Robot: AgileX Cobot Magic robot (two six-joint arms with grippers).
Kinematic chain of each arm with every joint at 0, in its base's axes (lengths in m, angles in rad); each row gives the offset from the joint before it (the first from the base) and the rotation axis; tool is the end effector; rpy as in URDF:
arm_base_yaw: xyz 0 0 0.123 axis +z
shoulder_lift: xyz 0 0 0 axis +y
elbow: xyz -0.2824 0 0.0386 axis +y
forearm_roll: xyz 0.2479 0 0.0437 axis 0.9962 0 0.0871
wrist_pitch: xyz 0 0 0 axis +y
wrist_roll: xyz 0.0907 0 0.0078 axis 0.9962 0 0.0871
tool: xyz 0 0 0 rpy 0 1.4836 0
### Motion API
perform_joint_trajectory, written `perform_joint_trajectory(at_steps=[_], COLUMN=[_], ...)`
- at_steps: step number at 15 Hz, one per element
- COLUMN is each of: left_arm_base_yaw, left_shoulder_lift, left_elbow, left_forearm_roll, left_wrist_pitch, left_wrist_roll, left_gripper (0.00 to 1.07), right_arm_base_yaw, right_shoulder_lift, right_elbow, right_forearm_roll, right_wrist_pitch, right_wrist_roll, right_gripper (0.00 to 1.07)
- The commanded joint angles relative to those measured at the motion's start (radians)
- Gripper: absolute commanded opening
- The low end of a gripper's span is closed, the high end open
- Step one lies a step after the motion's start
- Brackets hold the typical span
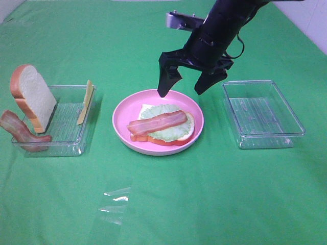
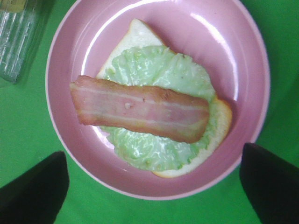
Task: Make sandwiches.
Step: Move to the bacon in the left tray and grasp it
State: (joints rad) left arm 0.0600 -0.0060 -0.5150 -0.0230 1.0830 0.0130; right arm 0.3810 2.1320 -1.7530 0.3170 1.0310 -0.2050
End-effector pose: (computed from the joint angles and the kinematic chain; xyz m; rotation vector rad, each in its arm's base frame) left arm -0.0083 -0.0024 0.2795 -0.0464 2.0449 0.0181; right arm 0.4113 0.1910 0.2059 -0.6528 2.8129 0.4545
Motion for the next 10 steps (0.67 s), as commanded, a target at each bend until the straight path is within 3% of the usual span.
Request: perform_joint_trajectory(at_steps=[1,3,8,10], left_arm_base_yaw=[0.0,0.0,0.0,0.0], left_shoulder_lift=[-0.01,-0.01,-0.01,-0.01], left_elbow=[-0.001,-0.001,-0.001,-0.001], left_forearm_roll=[-0.004,-0.004,-0.004,-0.004], left_wrist_pitch=[-0.011,-0.011,-0.011,-0.011], left_wrist_roll=[-0.003,-0.003,-0.003,-0.003], left_gripper=[0.91,0.91,0.91,0.91], right_arm_base_yaw=[-0.031,-0.124,-0.393,-0.442], right_shoulder_lift=[-0.035,-0.079,-0.09,-0.095], right_elbow=[-0.051,-0.057,-0.052,-0.047], right_forearm_roll=[-0.118,-0.187,-0.197,-0.2], right_wrist_pitch=[0.09,0.146,0.251,0.307], right_wrist_roll=[0.076,0.092,0.079,0.079], right_gripper=[0.96,0.96,0.96,0.96])
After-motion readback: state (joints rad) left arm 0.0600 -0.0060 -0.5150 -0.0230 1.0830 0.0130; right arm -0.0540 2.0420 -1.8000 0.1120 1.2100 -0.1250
